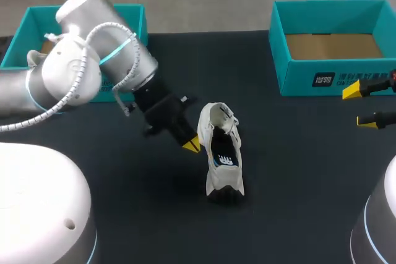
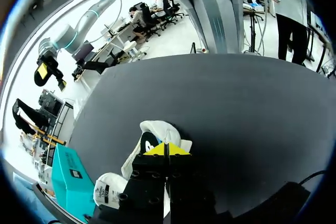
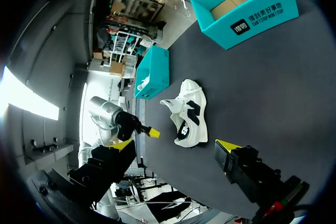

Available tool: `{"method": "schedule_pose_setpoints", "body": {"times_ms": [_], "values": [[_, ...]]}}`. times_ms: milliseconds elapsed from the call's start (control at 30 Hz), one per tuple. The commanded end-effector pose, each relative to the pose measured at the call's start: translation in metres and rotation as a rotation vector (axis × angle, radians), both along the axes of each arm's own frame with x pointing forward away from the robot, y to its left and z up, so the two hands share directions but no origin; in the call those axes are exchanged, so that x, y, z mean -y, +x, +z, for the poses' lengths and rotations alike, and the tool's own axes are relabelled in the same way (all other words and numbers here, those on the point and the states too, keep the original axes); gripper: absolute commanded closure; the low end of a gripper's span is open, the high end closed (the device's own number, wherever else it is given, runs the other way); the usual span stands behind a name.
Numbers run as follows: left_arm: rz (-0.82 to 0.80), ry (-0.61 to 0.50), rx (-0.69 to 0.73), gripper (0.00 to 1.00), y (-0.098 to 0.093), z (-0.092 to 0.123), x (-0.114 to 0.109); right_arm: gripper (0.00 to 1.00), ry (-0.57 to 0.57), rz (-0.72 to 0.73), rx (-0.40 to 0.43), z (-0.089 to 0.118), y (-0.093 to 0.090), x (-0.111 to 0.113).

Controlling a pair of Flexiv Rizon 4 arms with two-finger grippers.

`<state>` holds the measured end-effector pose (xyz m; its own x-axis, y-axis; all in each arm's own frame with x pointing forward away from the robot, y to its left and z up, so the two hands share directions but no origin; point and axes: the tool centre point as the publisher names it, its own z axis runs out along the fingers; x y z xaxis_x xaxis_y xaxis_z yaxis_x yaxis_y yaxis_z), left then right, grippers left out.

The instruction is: Take the shoe out of the shoebox, open the shoe tongue, remove and reinsert the insole, then place the shoe into the shoebox

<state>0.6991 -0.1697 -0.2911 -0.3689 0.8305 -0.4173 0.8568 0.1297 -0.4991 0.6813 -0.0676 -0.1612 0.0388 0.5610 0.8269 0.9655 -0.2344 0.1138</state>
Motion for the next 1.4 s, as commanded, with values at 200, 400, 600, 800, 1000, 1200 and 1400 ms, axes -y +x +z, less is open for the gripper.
{"method": "schedule_pose_setpoints", "body": {"times_ms": [200, 400, 600, 800, 1000, 1200, 1400], "values": [[-0.119, 0.259, -0.012, 1.00, 0.001, 0.000, 0.001, 0.00, -0.003, -0.003, 0.000, 0.000, -0.001, -0.001], [-0.119, 0.259, -0.012, 1.00, 0.001, 0.000, 0.001, 0.00, -0.003, -0.003, 0.000, 0.000, -0.001, -0.001], [-0.153, 0.294, 0.042, 1.00, 0.005, 0.000, 0.012, 0.00, -0.003, -0.003, 0.000, 0.000, -0.001, -0.001], [-0.245, 0.337, 0.076, 1.00, 0.014, -0.005, 0.023, 0.00, -0.003, -0.003, 0.000, 0.000, -0.001, -0.001], [-0.310, 0.345, 0.099, 1.00, 0.019, -0.019, 0.037, 0.00, -0.003, -0.003, 0.000, 0.000, -0.001, -0.001], [-0.378, 0.377, 0.107, 1.00, 0.020, -0.039, 0.057, 0.00, -0.003, -0.003, 0.000, 0.000, -0.001, -0.001], [-0.394, 0.424, 0.112, 1.00, 0.015, -0.055, 0.059, 0.00, -0.003, -0.003, 0.000, 0.000, -0.001, -0.001]]}}
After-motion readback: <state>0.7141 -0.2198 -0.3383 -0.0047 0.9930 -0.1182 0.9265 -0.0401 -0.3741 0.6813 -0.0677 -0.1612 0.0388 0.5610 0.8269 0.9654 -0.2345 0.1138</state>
